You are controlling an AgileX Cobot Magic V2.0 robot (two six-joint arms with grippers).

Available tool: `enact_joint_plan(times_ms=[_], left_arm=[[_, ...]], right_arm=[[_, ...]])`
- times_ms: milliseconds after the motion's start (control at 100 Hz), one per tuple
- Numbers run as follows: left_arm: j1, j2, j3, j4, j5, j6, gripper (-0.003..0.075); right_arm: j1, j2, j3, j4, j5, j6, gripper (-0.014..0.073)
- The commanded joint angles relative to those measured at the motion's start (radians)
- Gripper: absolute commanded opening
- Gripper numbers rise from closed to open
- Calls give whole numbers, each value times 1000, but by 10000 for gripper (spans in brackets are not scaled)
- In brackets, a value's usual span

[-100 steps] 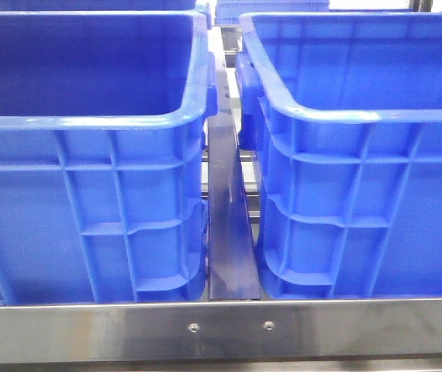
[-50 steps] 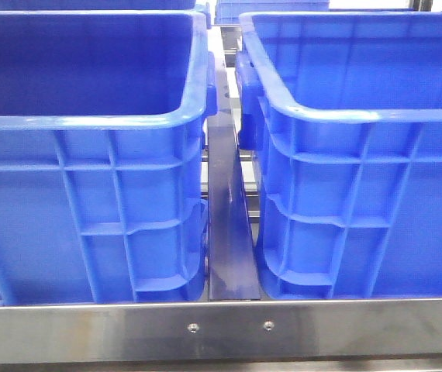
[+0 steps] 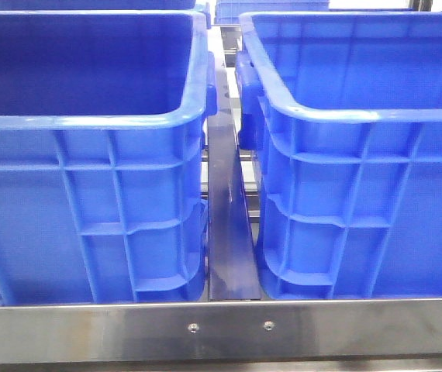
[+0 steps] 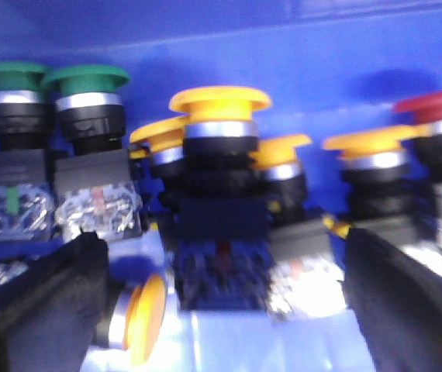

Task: Pick red and yellow buttons and place in box
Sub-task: 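Grasp the yellow-capped button with the left gripper and lift it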

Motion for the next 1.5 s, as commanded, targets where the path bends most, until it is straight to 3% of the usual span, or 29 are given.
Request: enact_joint_plan(times_ms=[0,180,270,340,560,820,1030,1240,1490], left_arm=[[1,-11,-38,-1,-74,-10,555],[1,36,-41,-1,-107,-10,552],[1,47,-41,-1,-108,-10,505],[1,45,-41,-1,-106,-10,412],[1,-10,-41,-1,-100,-10,-18],[-11,-183,-16,-8,-49,-10,-19],[-107,-398,78,-20,-41,-10,-19],[-273,-596,174,-62,-39,-10,-19],[-542,-711,196,-94,-33,-10,-19]], right_arm=[[-5,-1,-24,0,23,-8,-67],[-5,-1,-24,0,23,-8,-67],[-5,-1,-24,0,23,-8,-67],[-5,-1,-24,0,23,-8,-67],[-5,-1,-24,0,23,-8,-67],[-5,-1,-24,0,23,-8,-67],[-5,-1,-24,0,23,-8,-67],[-5,-1,-24,0,23,-8,-67],[-5,-1,-24,0,23,-8,-67]])
